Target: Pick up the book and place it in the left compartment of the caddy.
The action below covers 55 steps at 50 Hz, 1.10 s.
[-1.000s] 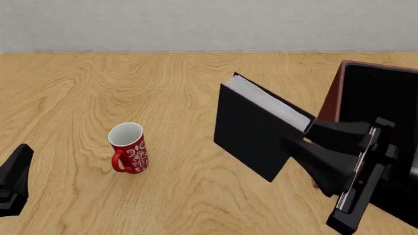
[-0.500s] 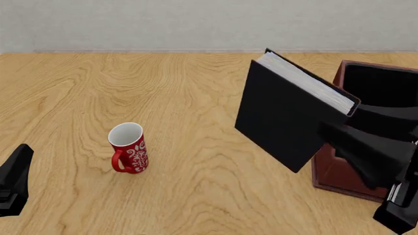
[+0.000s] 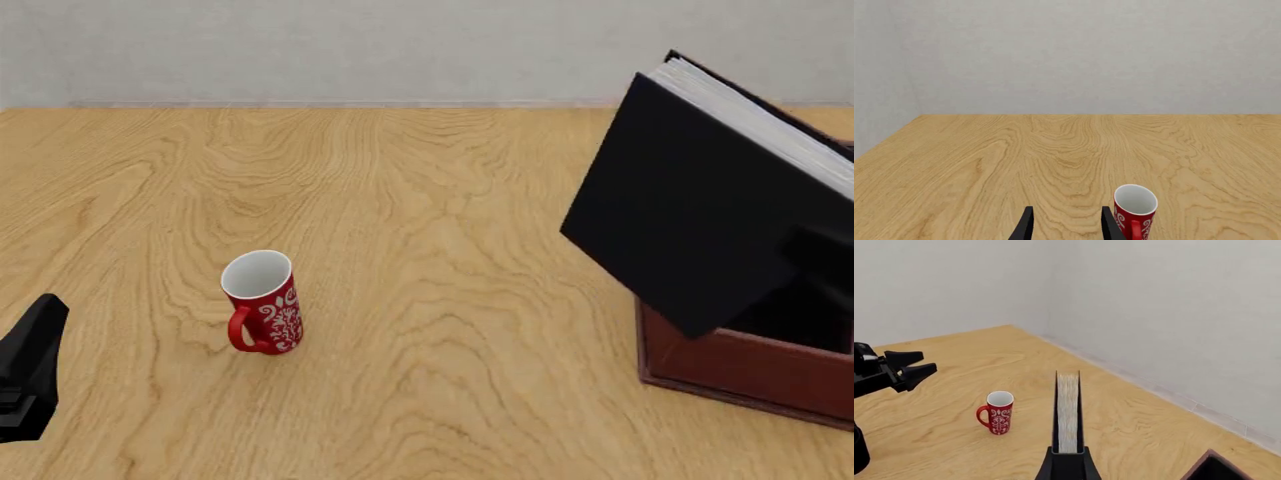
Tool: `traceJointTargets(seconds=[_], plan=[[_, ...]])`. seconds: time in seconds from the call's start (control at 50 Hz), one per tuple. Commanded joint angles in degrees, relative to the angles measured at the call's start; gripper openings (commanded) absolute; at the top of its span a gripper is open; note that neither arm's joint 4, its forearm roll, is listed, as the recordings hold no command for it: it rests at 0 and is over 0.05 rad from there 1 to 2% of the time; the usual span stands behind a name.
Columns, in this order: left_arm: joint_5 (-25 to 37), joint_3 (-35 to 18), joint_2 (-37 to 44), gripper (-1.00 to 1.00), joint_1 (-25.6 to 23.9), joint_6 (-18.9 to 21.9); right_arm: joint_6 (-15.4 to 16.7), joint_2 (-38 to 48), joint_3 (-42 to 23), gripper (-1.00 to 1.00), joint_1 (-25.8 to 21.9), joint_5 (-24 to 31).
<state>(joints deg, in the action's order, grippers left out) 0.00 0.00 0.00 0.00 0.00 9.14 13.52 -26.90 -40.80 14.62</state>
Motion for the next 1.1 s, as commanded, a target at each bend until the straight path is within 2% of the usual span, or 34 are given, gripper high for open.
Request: traceJointTargets(seconds=[0.02,0.26,0.58,0.84,1.1], plan=[[0.0,0.0,0.0,1.0,0.0,0.0,-0.67,-5.07,-2.43,-1.0,3.62,5.54],[0.0,0.0,0.0,1.0,0.0,0.0,0.56,-8.32,-4.22,-1.0,7.44,9.81],[0.0,0.0,0.0,1.0,0.0,0.0,-0.63,-11.64,-5.73,-1.0,13.14,13.56],[0.0,0.0,0.0,1.0,0.0,0.0,-0.74,-13.15,-5.13,-1.0,17.21,14.47],[0.0,0.0,0.0,1.0,0.0,0.0,-3.44,-13.5,-4.68,-1.0,22.88,14.01]])
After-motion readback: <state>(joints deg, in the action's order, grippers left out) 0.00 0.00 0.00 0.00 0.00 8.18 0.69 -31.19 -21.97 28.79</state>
